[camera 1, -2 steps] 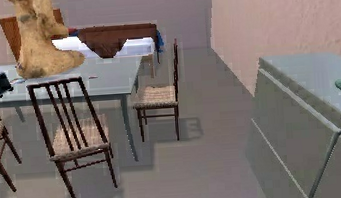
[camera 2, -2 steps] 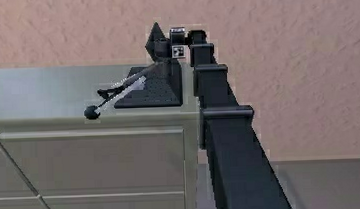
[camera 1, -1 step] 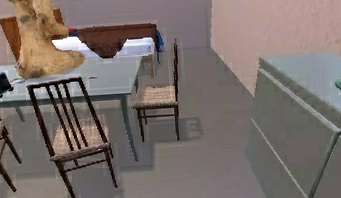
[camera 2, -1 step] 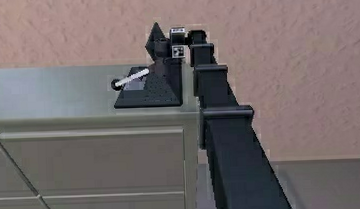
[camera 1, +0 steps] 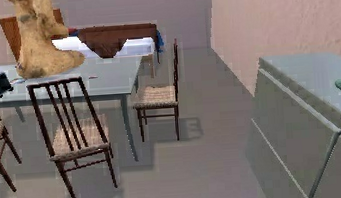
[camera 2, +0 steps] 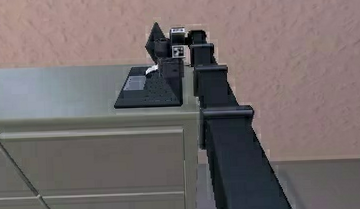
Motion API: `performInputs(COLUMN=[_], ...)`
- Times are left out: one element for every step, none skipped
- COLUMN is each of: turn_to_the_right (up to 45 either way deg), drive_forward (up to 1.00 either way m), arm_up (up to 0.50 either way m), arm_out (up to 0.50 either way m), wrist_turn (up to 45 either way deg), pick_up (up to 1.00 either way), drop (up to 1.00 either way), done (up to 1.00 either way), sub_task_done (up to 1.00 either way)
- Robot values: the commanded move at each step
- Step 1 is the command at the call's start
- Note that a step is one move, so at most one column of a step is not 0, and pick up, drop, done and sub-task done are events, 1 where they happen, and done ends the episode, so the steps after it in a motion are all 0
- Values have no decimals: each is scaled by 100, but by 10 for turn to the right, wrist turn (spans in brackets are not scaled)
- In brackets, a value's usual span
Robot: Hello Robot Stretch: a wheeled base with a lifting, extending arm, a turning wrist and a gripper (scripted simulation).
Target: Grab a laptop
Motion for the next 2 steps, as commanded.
performInputs(turn_to_the_right=[0, 0], drive_forward=[0, 0], arm_up=[0, 0], arm_out=[0, 0], wrist_turn=[0, 0], pick_up=[100, 0], drop=[0, 0], done=[0, 100], sub_task_done=[0, 0])
